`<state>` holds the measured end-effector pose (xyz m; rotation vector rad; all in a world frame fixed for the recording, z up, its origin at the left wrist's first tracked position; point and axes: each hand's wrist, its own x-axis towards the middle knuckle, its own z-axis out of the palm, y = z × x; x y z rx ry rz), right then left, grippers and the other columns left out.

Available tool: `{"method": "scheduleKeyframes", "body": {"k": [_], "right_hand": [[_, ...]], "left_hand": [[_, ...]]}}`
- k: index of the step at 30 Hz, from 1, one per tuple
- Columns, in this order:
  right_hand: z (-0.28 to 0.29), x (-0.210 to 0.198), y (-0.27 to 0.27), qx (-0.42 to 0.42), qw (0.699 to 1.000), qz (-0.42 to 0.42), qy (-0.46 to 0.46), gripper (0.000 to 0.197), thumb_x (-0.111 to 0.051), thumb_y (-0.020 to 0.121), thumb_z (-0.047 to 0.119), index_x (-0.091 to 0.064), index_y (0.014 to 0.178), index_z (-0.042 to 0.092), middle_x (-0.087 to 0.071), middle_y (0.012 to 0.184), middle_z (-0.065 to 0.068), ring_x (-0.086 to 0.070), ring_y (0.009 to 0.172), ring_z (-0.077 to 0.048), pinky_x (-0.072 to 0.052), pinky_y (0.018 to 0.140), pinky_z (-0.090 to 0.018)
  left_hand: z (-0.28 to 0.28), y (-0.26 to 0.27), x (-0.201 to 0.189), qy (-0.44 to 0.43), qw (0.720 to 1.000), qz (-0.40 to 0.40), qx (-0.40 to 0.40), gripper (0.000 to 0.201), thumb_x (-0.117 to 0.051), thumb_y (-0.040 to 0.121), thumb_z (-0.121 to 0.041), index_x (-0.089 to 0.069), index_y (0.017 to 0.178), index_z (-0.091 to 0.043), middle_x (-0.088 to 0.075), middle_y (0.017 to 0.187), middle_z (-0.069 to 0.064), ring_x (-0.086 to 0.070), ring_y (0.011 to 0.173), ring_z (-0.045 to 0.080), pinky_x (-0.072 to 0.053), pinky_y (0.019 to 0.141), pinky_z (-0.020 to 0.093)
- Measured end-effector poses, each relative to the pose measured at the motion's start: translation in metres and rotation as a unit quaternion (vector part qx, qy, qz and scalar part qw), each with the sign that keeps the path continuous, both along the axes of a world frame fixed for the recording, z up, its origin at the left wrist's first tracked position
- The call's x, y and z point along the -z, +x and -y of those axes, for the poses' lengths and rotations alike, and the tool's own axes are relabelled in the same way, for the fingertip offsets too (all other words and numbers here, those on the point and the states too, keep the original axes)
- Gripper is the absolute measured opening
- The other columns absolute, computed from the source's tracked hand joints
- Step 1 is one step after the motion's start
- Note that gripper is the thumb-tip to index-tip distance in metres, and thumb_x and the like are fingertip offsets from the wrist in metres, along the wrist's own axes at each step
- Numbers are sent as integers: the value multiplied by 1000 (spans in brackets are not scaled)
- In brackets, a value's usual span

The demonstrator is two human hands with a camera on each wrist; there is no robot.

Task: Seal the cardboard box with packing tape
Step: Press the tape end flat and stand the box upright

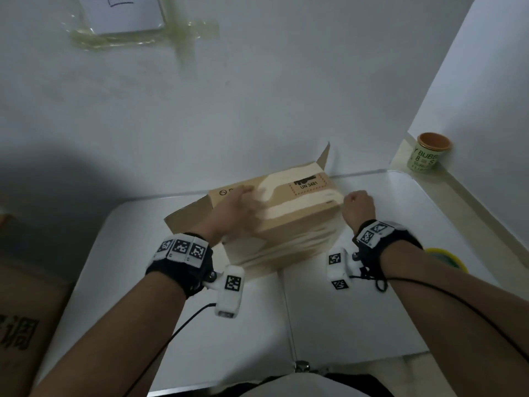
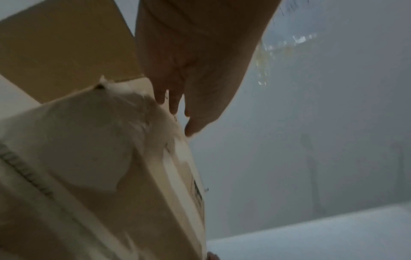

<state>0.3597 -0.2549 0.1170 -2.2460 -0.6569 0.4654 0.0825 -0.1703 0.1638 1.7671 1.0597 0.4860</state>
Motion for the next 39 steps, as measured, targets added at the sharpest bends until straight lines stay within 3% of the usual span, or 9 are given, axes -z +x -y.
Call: {"method": "scheduleKeyframes", "body": {"k": [4, 9, 13, 19, 23, 27, 30, 34, 39], "right_hand": [[-22, -13, -4, -79, 996, -11, -35, 39, -42, 97, 21, -47, 132, 5, -52, 133, -17, -51, 120, -33, -41, 97, -34], [-32, -17, -16, -132, 987, 17, -95, 42, -38, 97, 32, -53, 120, 1, -57, 121, -21, -57, 106, -36, -47, 89, -38], [-25, -21, -15, -160, 977, -7, -145, 50, -27, 99, 38, -57, 116, 1, -58, 121, -19, -55, 108, -33, -43, 97, -37], [-6, -44, 4, -106, 990, -89, -5, 32, -52, 90, 28, -63, 112, 7, -64, 111, -9, -58, 100, -26, -47, 87, -34], [10, -43, 1, -122, 977, -170, 31, 29, -50, 94, 25, -63, 114, 8, -63, 116, -8, -57, 96, -22, -45, 83, -31], [29, -7, -7, -108, 940, -320, -60, 73, -46, 77, 76, -63, 114, 15, -62, 116, -2, -53, 111, -22, -45, 96, -37], [33, 19, -8, -35, 932, -361, -24, 86, -47, 56, 91, -64, 101, 19, -68, 101, -4, -63, 99, -25, -49, 96, -43], [32, 24, -13, -22, 972, -217, -90, 37, -45, 98, 38, -35, 67, 20, -45, 78, 3, -55, 76, -21, -51, 72, -30], [29, 44, -10, -162, 952, 15, -260, 20, -56, 94, 22, -50, 83, 5, -63, 104, -18, -59, 105, -29, -44, 86, -33]], "left_hand": [[-25, -39, -1, 56, 957, -200, -201, 24, -44, 98, -24, -59, 104, -6, -59, 116, 15, -60, 104, 33, -48, 85, 37], [-17, -52, 12, -182, 969, -130, -108, 35, -53, 91, -54, -63, 92, -20, -66, 90, 1, -62, 81, 20, -50, 70, 30], [-15, -50, 14, -201, 971, -78, -101, 21, -58, 94, -34, -63, 83, -18, -59, 74, 1, -53, 65, 18, -43, 59, 24], [-24, -34, -11, -144, 987, -18, -62, 15, -62, 92, -26, -66, 83, -15, -66, 77, -1, -59, 69, 16, -46, 66, 27], [-21, -27, -3, -123, 989, 18, -80, 39, -75, 76, -11, -59, 111, -13, -68, 102, 3, -64, 94, 22, -55, 82, 38], [2, -27, 34, -230, 962, 26, -147, 8, -58, 93, -16, -60, 101, -15, -65, 110, 8, -59, 98, 21, -50, 81, 35], [11, -33, 50, -320, 936, 48, -140, 40, -58, 91, -48, -58, 116, -18, -62, 118, -1, -55, 113, 22, -43, 102, 48], [8, -38, 61, -358, 902, 123, -207, 46, -48, 93, -56, -59, 111, -15, -63, 116, 7, -59, 105, 27, -48, 97, 51], [-1, -48, 89, -361, 854, 192, -322, 34, -48, 100, -33, -58, 97, -1, -61, 117, 18, -62, 98, 35, -55, 75, 39]]}}
